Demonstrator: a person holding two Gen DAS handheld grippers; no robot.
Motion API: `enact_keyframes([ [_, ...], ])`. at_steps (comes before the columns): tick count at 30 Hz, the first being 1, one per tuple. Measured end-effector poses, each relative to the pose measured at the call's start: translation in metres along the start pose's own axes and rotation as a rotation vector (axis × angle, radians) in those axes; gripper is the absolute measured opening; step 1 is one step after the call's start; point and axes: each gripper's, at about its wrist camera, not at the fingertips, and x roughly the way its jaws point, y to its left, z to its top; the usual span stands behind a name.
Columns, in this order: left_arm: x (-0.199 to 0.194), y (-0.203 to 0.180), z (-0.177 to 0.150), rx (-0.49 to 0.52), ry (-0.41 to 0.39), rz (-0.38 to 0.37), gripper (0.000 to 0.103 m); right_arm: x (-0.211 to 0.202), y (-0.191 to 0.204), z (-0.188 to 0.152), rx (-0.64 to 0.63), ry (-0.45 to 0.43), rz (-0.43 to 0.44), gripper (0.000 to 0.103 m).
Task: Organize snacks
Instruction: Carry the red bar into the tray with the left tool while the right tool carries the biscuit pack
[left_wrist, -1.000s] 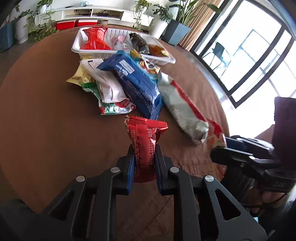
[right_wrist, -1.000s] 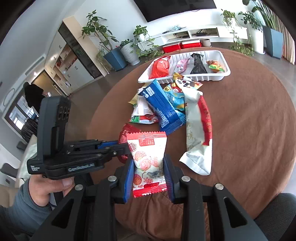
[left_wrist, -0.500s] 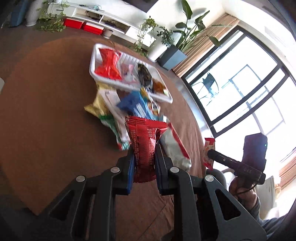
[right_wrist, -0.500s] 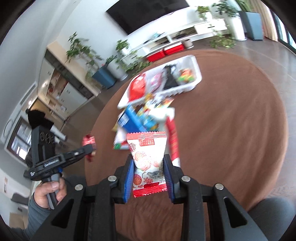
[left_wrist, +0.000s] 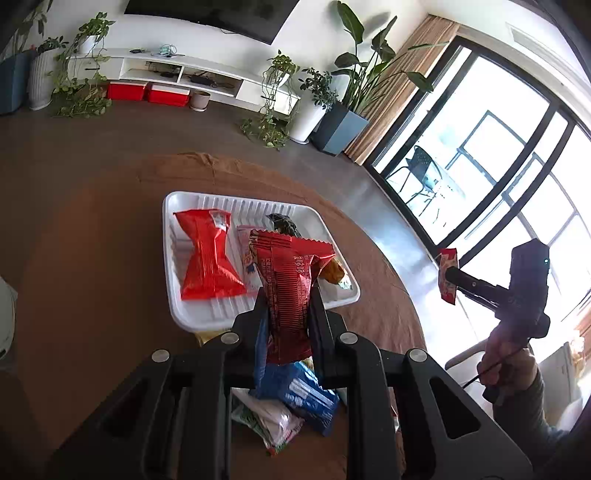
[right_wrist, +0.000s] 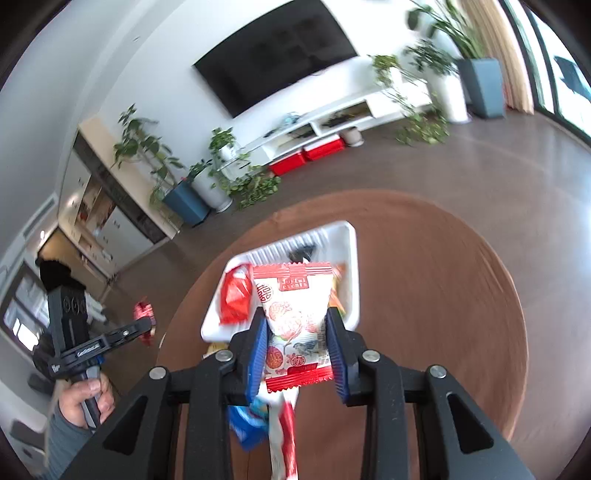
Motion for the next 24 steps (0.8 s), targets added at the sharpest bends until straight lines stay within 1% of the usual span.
enact_keyframes([
  [3, 0.021, 0.000, 0.027, 0.038, 0.028, 0.028, 0.017, 0.030, 0.022, 0.021, -0.066, 0.025, 0.017, 0.033],
  [5, 0.042, 0.003, 0.043, 0.045, 0.059, 0.042, 0.017, 0.054, 0.034, 0.031, -0.099, 0.055, 0.027, 0.033],
  [8, 0.076, 0.007, 0.060, 0.069, 0.095, 0.075, 0.017, 0.092, 0.047, 0.041, -0.137, 0.109, 0.017, 0.033],
  [10, 0.099, 0.011, 0.065, 0.069, 0.125, 0.092, 0.017, 0.120, 0.051, 0.045, -0.154, 0.148, 0.003, 0.033],
  [13, 0.130, 0.018, 0.066, 0.074, 0.160, 0.113, 0.017, 0.154, 0.052, 0.045, -0.162, 0.203, -0.019, 0.033],
  [17, 0.168, 0.030, 0.064, 0.071, 0.203, 0.138, 0.017, 0.186, 0.053, 0.042, -0.177, 0.255, -0.037, 0.033],
  [24, 0.198, 0.039, 0.045, 0.093, 0.245, 0.168, 0.017, 0.222, 0.039, 0.032, -0.178, 0.312, -0.096, 0.033],
])
